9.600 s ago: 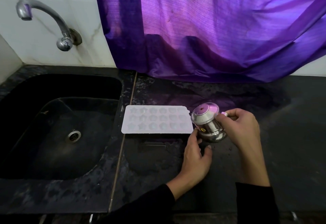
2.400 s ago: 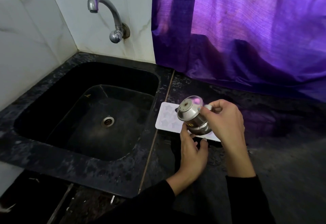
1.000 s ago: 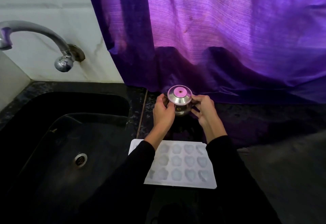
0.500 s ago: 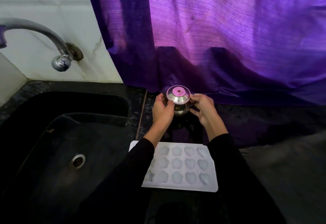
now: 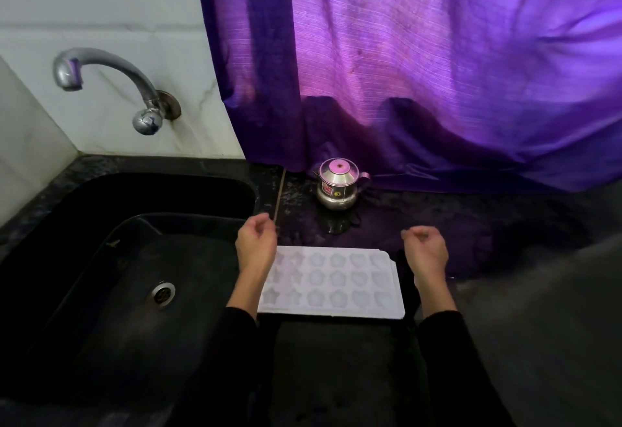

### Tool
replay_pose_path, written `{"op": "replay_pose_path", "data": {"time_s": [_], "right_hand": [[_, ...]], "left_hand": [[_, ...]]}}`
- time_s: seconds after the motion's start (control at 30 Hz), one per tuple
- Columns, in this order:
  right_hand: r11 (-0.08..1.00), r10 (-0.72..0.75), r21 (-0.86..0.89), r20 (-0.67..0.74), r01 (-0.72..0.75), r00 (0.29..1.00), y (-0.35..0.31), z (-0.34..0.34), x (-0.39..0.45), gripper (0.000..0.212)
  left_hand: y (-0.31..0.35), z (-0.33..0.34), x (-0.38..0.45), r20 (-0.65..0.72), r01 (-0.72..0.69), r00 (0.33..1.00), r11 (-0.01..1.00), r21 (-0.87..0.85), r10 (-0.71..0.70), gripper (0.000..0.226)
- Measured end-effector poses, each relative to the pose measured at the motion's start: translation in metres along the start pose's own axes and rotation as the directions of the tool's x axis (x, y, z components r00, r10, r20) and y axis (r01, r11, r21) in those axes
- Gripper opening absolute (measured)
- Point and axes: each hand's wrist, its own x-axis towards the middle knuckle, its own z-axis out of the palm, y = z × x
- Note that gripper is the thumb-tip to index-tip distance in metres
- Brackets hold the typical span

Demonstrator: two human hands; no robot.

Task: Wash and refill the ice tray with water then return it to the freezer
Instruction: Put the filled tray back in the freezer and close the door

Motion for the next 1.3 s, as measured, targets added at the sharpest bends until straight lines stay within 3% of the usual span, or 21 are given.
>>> {"op": "replay_pose_path", "data": {"time_s": [0.2, 0.37, 0.77, 0.97, 1.07, 1.3], "right_hand": [[0.974, 0.025, -0.225, 0.021, -0.020, 0.999, 0.017, -0.014, -0.032, 0.023], [0.940, 0.037, -0.340, 0.096, -0.002, 0.995, 0.022, -0.017, -0.045, 0.030], [0.934, -0.020, -0.345, 0.201, 0.090, 0.979, 0.026, -0.013, -0.062, 0.024], [0.952, -0.046, -0.290, 0.189, 0.101, 0.981, 0.026, -0.010, -0.070, 0.029], [0.956, -0.050, -0.275, 0.206, 0.107, 0.977, 0.026, -0.005, -0.075, 0.028], [0.970, -0.094, -0.193, 0.272, 0.150, 0.958, 0.005, 0.020, -0.105, 0.031]], "left_hand": [[-0.018, -0.021, -0.030, 0.031, 0.039, 0.998, 0.973, 0.228, -0.048, 0.044], [-0.026, -0.030, -0.043, 0.041, 0.068, 0.996, 0.946, 0.318, -0.085, 0.038], [-0.029, -0.041, -0.049, 0.130, 0.092, 0.982, 0.948, 0.304, -0.137, 0.032], [-0.033, -0.048, -0.048, 0.126, 0.096, 0.982, 0.950, 0.297, -0.138, 0.024], [-0.035, -0.058, -0.048, 0.122, 0.104, 0.982, 0.955, 0.277, -0.143, 0.030], [-0.043, -0.108, -0.051, 0.036, 0.150, 0.987, 0.974, 0.171, -0.158, 0.030]]}}
